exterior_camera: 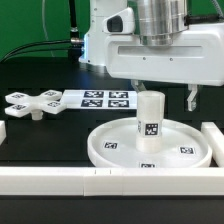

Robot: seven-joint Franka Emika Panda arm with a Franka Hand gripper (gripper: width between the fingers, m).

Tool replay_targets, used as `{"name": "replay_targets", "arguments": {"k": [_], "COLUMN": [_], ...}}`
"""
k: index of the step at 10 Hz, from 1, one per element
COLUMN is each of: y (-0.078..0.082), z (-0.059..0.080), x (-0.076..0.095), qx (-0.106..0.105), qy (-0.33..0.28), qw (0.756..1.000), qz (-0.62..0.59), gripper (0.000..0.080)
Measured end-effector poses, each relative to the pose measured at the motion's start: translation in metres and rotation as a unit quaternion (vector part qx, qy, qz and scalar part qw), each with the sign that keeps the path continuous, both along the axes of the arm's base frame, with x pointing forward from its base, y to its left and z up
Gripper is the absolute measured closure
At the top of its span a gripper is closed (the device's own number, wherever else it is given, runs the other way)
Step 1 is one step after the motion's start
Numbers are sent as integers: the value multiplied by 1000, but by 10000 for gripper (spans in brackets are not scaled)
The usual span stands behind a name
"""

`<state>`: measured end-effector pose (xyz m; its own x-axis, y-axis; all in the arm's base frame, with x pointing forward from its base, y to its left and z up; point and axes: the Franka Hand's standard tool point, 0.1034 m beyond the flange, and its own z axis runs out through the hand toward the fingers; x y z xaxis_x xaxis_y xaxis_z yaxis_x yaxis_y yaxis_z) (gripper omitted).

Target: Assemble round table

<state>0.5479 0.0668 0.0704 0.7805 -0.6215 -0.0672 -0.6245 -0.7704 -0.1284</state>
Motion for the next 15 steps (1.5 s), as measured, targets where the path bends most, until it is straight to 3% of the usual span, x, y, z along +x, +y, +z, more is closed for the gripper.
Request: {"name": "replay_targets", "arguments": {"k": [2,3,5,6,9,10,13,15], "y": [-2,-11,-34,-48,-47,-57,-118,-111], "z": [1,8,11,10,8,2,6,5], "x": [-2,-17,-46,-49,-50,-56,-75,-73], "qx": [-3,-10,-11,-9,-11,-23,-45,-44], "qy": [-6,-27,-33,-35,-31,-19,-17,-15], "qw": [1000,990,975,980,977,964,941,944], "qz": [30,135,220,198,209,263,334,325], "gripper": [151,151,151,151,151,151,151,151]}}
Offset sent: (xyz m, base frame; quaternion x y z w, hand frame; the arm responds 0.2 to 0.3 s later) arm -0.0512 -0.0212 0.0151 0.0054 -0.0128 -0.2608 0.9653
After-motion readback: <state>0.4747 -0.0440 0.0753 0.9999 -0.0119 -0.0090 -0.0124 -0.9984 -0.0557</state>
